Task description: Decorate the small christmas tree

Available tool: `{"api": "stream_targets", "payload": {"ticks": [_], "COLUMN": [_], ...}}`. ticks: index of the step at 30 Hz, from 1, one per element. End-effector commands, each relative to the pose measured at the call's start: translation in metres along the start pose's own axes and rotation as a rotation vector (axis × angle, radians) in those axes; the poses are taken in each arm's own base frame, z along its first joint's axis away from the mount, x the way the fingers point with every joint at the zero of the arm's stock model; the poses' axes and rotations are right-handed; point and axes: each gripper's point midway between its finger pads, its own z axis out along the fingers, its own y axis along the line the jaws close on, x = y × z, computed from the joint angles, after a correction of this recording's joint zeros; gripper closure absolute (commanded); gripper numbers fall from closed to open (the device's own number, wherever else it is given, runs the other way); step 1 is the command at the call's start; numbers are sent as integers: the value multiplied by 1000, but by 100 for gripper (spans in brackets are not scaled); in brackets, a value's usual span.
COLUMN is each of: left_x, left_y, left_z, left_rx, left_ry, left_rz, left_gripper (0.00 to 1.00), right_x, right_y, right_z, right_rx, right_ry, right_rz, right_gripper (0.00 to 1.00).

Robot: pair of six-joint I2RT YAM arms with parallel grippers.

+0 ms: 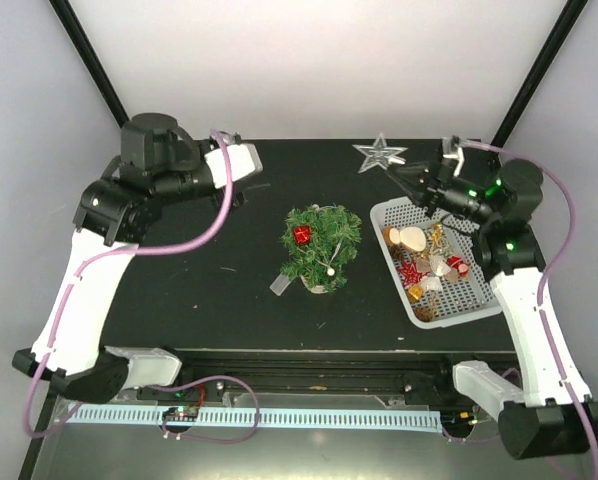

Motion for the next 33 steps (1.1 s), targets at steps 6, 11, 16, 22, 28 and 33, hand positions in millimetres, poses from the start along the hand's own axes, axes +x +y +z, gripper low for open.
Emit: {"api": "stream_targets", "payload": {"ticks": [6, 11, 16, 22, 28, 33], "left_x": [-13, -5, -13, -28, -28, -24], "left_y": [-15, -38, -35, -32, -34, -42], "left_z": [-8, -13, -27, -42, -37, -28], "left_rx": [-464, -608, -706, -734, -696, -662], "left_ry": [-84, -130, -173, -234, -232, -228], "left_rz": [719, 927, 925, 858, 841, 873], "left_gripper": [33, 42, 50, 45, 45, 47], "right_x": [52, 84, 108, 115, 115, 113], "right_y": [35, 41, 45, 37, 31, 30], "right_z": [42, 61, 74, 81, 84, 89], "right_rx": [-43, -87, -108, -103, -108, -111], "right_ry": [260, 394, 514, 559, 564, 570], "right_rz": [-10, -9, -51, -51, -42, -38], "right_gripper": [99, 99, 99, 99, 99, 99]}}
